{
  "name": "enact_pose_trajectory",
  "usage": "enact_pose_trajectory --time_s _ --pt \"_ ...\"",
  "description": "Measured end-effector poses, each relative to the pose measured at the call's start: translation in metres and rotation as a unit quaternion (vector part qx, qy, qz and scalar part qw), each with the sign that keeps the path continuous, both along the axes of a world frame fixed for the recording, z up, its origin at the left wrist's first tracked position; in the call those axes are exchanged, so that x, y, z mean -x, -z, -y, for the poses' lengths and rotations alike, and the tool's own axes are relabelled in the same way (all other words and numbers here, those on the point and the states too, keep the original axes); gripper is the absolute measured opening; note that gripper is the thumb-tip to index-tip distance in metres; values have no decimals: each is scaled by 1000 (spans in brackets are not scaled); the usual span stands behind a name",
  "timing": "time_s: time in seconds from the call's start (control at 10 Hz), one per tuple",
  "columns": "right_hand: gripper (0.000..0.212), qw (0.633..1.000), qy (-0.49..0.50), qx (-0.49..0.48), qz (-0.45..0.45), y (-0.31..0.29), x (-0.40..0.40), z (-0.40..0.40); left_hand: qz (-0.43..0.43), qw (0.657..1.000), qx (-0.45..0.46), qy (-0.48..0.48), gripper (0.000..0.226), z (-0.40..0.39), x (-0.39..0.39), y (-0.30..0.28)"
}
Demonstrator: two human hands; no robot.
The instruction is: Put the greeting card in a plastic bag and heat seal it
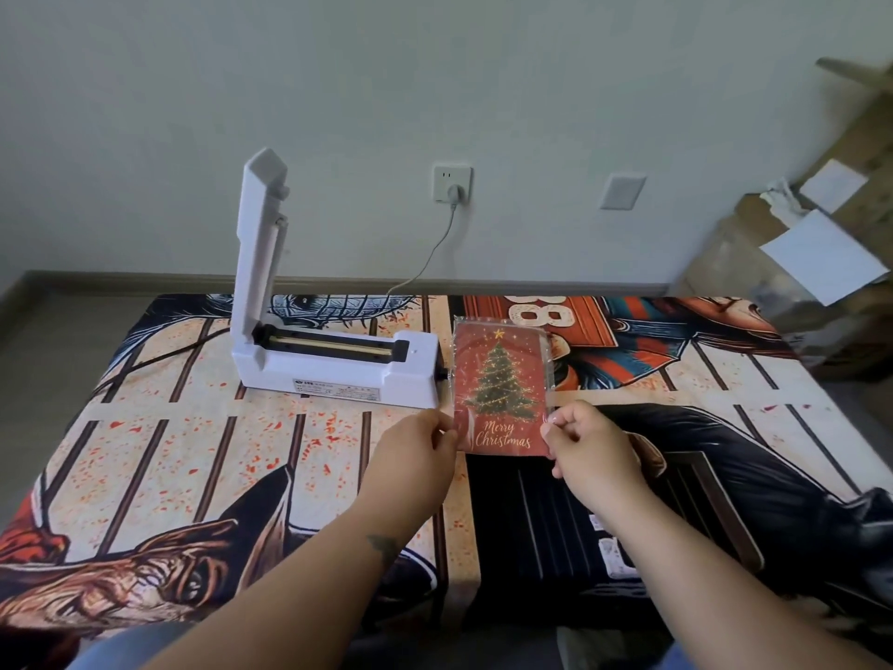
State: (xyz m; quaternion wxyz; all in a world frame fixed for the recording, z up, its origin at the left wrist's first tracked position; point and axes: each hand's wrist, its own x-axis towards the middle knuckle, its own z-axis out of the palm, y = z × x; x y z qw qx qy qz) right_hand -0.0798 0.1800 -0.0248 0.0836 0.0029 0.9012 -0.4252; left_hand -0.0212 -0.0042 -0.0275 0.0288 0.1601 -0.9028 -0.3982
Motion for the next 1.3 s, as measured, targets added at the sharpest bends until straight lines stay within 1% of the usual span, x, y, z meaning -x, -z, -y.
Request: enact_pose_trajectory --time_s 0.2,0.4,0.6,0.7,0.8,1.0,1.1,1.2,1.3 --pt "13 997 -18 -75 19 13 2 -4 26 999 21 10 22 -6 3 9" --pt "12 992 -18 -123 6 17 5 -6 11 999 39 8 24 -9 5 16" --pt "8 988 -34 -150 -11 18 6 -4 -10 999 32 -5 41 -8 3 15" --pt "8 987 -39 -156 -19 18 6 -4 -16 999 47 10 38 -9 0 13" --pt "11 985 -45 -162 -32 19 4 -5 -16 998 55 29 33 -10 -1 13" --pt "20 982 -44 -179 -37 19 4 -4 -22 996 72 40 30 -10 -1 16" --pt "22 982 -33 -187 -20 14 4 -6 -19 996 80 38 32 -7 -1 13" --pt "19 991 -19 -132 5 11 5 -11 -11 995 93 32 33 -4 -4 9" --pt "14 998 -39 -46 -6 -4 5 -7 -32 995 86 29 23 1 -3 -5"
